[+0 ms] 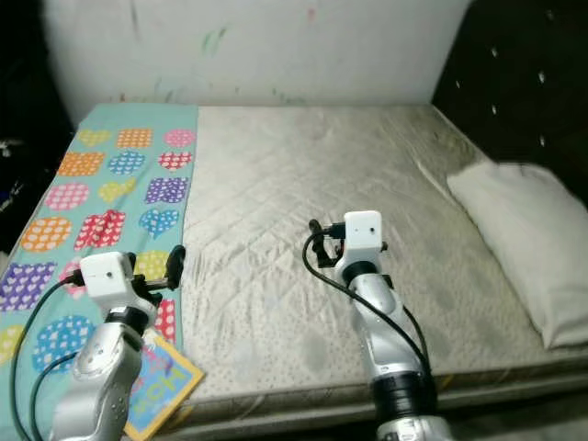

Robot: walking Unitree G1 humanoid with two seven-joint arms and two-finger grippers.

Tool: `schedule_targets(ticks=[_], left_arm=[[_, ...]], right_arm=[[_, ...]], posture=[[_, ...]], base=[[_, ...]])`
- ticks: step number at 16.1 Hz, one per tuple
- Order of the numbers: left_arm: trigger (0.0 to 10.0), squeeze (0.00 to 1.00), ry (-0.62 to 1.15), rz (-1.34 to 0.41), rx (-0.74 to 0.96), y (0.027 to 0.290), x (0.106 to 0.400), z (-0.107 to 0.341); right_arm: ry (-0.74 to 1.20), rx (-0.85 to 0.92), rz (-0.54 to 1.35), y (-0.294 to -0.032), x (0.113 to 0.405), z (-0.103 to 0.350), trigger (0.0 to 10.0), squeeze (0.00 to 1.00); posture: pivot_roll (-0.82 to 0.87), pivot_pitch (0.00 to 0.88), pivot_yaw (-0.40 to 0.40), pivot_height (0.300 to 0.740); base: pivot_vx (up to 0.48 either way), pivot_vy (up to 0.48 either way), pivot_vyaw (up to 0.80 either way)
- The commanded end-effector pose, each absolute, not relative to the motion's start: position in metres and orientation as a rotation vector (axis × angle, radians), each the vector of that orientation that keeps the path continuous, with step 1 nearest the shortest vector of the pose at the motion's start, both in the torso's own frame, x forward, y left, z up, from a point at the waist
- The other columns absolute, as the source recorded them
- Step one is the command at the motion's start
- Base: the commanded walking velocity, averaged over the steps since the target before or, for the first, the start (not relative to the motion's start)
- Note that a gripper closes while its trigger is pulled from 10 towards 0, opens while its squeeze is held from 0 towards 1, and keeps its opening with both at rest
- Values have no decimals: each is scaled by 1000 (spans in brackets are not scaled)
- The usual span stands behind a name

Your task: Clean up the room

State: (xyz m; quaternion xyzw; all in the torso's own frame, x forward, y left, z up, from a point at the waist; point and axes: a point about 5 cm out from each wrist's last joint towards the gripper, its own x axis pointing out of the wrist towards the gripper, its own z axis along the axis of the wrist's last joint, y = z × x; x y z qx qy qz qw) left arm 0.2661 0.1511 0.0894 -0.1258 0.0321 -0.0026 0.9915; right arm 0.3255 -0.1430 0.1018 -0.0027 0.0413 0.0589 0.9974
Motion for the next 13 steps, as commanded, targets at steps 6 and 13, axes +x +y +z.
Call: schedule_targets(ticks=[6,13], left_arm=[[10000,0,68,-4,-243,153,265,90],[10000,0,82,2,-240,154,265,89]], right_arm=[[69,8,129,-140,327,106,10000,0],[102,51,135,-139,326,103,10000,0]], posture=[[-64,0,-45,740],[-62,0,-50,740]], base=[[0,480,0],[0,480,0]])
